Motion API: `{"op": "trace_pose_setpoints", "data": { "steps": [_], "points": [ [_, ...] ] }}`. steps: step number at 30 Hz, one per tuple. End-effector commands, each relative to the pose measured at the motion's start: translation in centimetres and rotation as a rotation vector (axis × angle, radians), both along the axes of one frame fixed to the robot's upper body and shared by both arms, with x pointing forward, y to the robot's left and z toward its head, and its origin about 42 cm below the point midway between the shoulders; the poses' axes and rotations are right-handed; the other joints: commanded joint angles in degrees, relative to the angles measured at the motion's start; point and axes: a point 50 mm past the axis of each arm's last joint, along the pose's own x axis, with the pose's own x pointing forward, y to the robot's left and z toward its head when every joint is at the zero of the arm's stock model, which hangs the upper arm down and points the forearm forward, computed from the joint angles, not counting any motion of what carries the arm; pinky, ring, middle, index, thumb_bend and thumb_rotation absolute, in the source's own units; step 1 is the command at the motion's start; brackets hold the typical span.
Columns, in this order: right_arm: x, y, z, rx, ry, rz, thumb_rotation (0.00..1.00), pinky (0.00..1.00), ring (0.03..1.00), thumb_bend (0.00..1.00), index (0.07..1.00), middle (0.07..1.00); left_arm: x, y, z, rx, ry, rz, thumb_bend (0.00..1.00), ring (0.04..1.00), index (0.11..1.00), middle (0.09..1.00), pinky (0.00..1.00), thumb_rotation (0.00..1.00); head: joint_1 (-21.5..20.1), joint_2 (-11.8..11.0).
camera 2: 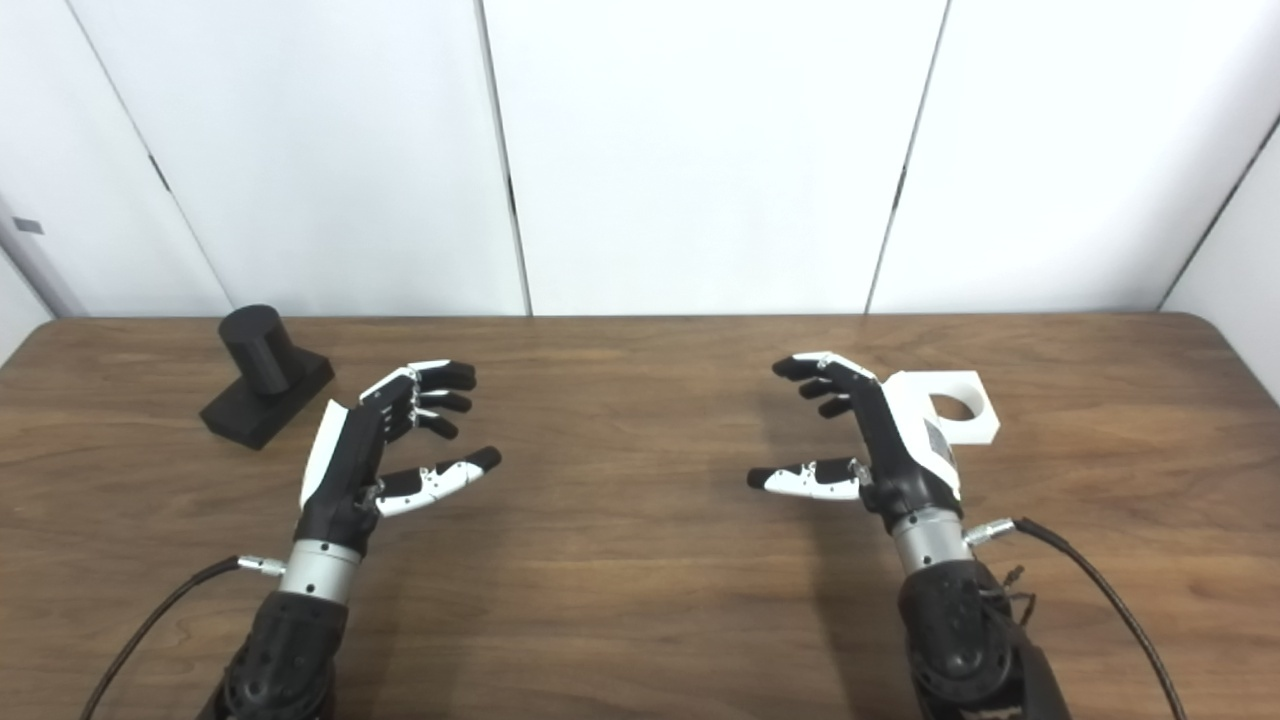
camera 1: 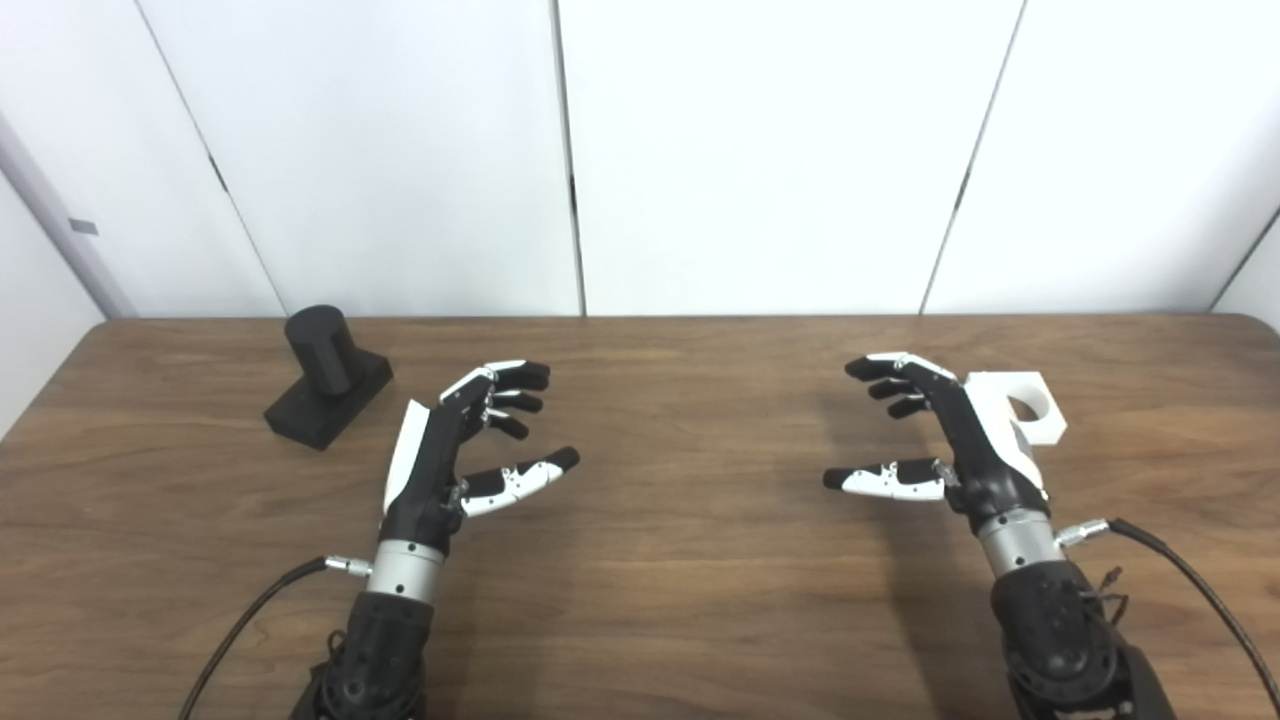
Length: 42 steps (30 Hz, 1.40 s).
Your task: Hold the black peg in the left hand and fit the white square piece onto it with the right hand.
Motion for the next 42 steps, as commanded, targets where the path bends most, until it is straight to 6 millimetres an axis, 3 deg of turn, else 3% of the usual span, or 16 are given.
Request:
{"op": "trace_pose_setpoints", "data": {
  "steps": [1,8,14,21,29,42],
  "points": [
    [0.7,-0.1,2.0,-0.005,-0.098,0.022,0.04,0.63,0.7,0.75,0.692,0.731,0.7,-0.5,1.5,0.003,-0.07,-0.018,0.76,0.664,0.682,0.713,0.54,0.04,3.1,-0.4],
    [0.6,-2.3,1.8,0.008,-0.098,0.038,0.0,0.62,0.711,0.74,0.705,0.737,0.7,-3.0,1.1,-0.011,-0.05,-0.025,0.75,0.667,0.689,0.716,0.53,0.04,17.0,-2.9],
    [0.4,-2.8,2.4,0.023,-0.07,0.007,0.0,0.65,0.726,0.73,0.724,0.751,1.0,-5.0,0.4,0.0,-0.037,-0.035,0.73,0.693,0.703,0.72,0.57,0.08,23.0,-5.4],
    [0.3,-3.0,2.0,-0.027,-0.108,0.003,0.0,0.6,0.679,0.73,0.681,0.711,1.2,-5.9,-0.1,0.021,-0.031,-0.021,0.74,0.66,0.683,0.695,0.57,0.09,24.1,-7.3],
    [0.3,-3.1,1.1,-0.038,-0.084,-0.002,0.0,0.56,0.666,0.72,0.669,0.702,1.2,-6.3,-1.2,0.032,-0.016,-0.02,0.74,0.666,0.682,0.704,0.57,0.11,25.4,-12.3],
    [0.7,-3.5,0.4,-0.024,-0.091,-0.006,0.08,0.47,0.609,0.74,0.634,0.662,1.5,-6.6,-2.0,0.044,-0.007,-0.021,0.74,0.681,0.676,0.713,0.57,0.12,25.2,-12.7]
  ]
}}
